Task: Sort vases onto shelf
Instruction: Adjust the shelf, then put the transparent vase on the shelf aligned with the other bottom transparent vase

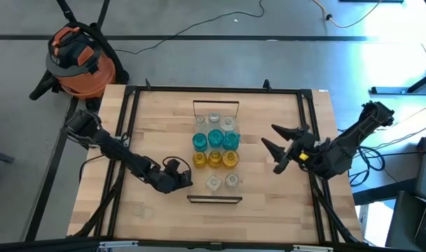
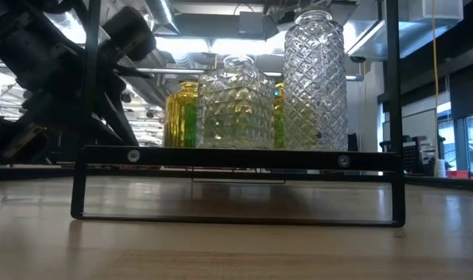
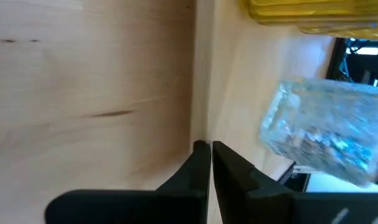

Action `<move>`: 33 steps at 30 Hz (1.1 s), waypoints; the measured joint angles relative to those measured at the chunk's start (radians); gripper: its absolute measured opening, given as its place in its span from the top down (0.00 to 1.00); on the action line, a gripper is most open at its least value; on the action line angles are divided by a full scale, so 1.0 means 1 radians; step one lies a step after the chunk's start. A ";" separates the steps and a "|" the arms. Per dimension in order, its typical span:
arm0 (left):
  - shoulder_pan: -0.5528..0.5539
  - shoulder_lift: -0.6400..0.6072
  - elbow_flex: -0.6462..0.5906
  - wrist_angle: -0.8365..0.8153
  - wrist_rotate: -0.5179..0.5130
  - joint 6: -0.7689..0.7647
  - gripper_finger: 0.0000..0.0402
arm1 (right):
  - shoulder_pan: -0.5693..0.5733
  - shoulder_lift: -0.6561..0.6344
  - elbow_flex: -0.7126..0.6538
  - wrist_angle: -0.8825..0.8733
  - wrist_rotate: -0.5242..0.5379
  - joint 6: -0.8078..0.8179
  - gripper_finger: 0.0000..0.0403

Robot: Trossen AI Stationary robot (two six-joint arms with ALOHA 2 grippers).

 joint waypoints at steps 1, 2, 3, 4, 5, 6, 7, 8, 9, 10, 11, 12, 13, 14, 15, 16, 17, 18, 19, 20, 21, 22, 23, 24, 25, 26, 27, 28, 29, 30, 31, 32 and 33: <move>-0.004 -0.013 0.000 -0.005 -0.001 0.006 0.98 | 0.000 -0.012 0.000 -0.006 0.000 0.000 0.35; -0.008 -0.030 0.000 -0.006 -0.001 0.022 0.98 | 0.000 -0.023 0.000 -0.015 0.000 0.000 0.35; -0.011 -0.051 0.000 -0.012 -0.005 0.042 0.99 | 0.000 -0.035 0.000 -0.026 0.000 0.000 0.35; -0.015 -0.077 0.000 -0.032 -0.009 0.057 0.99 | -0.001 -0.046 0.000 -0.037 0.001 0.000 0.35; -0.018 -0.107 0.000 -0.063 -0.017 0.070 1.00 | -0.001 -0.058 0.000 -0.046 0.006 0.000 0.35; -0.022 -0.135 0.000 -0.096 -0.028 0.078 1.00 | -0.001 -0.068 0.000 -0.050 0.017 0.000 0.35; -0.024 -0.169 0.000 -0.132 -0.039 0.084 1.00 | -0.001 -0.077 0.000 -0.049 0.027 -0.002 0.35; -0.028 -0.206 0.000 -0.179 -0.054 0.092 1.00 | -0.001 -0.085 0.000 -0.046 0.037 -0.009 0.35; -0.032 -0.250 0.000 -0.223 -0.068 0.104 1.00 | -0.001 -0.093 0.000 -0.045 0.048 -0.023 0.35; -0.035 -0.298 0.000 -0.262 -0.084 0.123 1.00 | -0.001 -0.100 0.000 -0.045 0.054 -0.035 0.35; -0.039 -0.346 0.001 -0.296 -0.098 0.148 1.00 | -0.001 -0.106 0.000 -0.044 0.056 -0.048 0.35; -0.043 -0.394 0.008 -0.342 -0.107 0.177 1.00 | -0.001 -0.111 0.000 -0.043 0.062 -0.054 0.35; -0.050 -0.442 0.021 -0.396 -0.116 0.214 1.00 | -0.001 -0.117 0.000 -0.043 0.064 -0.057 0.35; -0.056 -0.486 0.039 -0.444 -0.121 0.263 1.00 | -0.001 -0.121 0.000 -0.042 0.070 -0.062 0.35; -0.064 -0.533 0.065 -0.486 -0.120 0.329 1.00 | -0.001 -0.125 0.000 -0.041 0.075 -0.067 0.35; -0.072 -0.571 0.094 -0.522 -0.113 0.410 1.00 | -0.001 -0.128 0.000 -0.041 0.081 -0.072 0.35; -0.083 -0.605 0.129 -0.550 -0.100 0.498 1.00 | -0.001 -0.129 0.000 -0.041 0.087 -0.075 0.35; -0.097 -0.631 0.165 -0.570 -0.071 0.604 1.00 | -0.002 -0.130 0.000 -0.041 0.094 -0.076 0.35; -0.114 -0.649 0.200 -0.583 -0.033 0.708 1.00 | -0.005 -0.129 0.000 -0.041 0.099 -0.076 0.35; -0.134 -0.659 0.233 -0.594 0.009 0.801 1.00 | -0.014 -0.128 0.000 -0.041 0.100 -0.076 0.35; -0.156 -0.663 0.265 -0.608 0.054 0.868 1.00 | -0.025 -0.126 0.000 -0.040 0.099 -0.076 0.35; -0.178 -0.663 0.293 -0.628 0.096 0.905 1.00 | -0.033 -0.125 0.000 -0.040 0.093 -0.075 0.35; -0.198 -0.663 0.313 -0.660 0.143 0.914 1.00 | -0.042 -0.125 0.000 -0.040 0.081 -0.075 0.35; -0.218 -0.662 0.326 -0.694 0.184 0.911 1.00 | -0.050 -0.125 0.000 -0.039 0.070 -0.072 0.35; -0.237 -0.656 0.333 -0.718 0.230 0.894 1.00 | -0.059 -0.125 0.000 -0.039 0.061 -0.069 0.35; -0.253 -0.648 0.335 -0.734 0.279 0.876 1.00 | -0.068 -0.125 0.000 -0.037 0.053 -0.063 0.35; -0.266 -0.638 0.334 -0.755 0.329 0.857 1.00 | -0.076 -0.125 0.000 -0.037 0.046 -0.053 0.35; -0.279 -0.626 0.328 -0.778 0.381 0.840 0.99 | -0.083 -0.125 0.000 -0.037 0.043 -0.042 0.35; -0.291 -0.614 0.323 -0.807 0.433 0.826 0.97 | -0.090 -0.125 0.000 -0.038 0.041 -0.027 0.35; -0.303 -0.604 0.317 -0.841 0.485 0.803 0.95 | -0.089 -0.125 0.000 -0.040 0.037 -0.021 0.35; -0.314 -0.594 0.313 -0.887 0.536 0.789 0.92 | -0.089 -0.125 0.000 -0.040 0.037 -0.019 0.35; -0.323 -0.585 0.309 -0.941 0.583 0.780 0.89 | -0.089 -0.125 0.000 -0.041 0.037 -0.020 0.35; -0.329 -0.576 0.306 -0.991 0.617 0.766 0.85 | -0.089 -0.125 0.000 -0.043 0.040 -0.021 0.35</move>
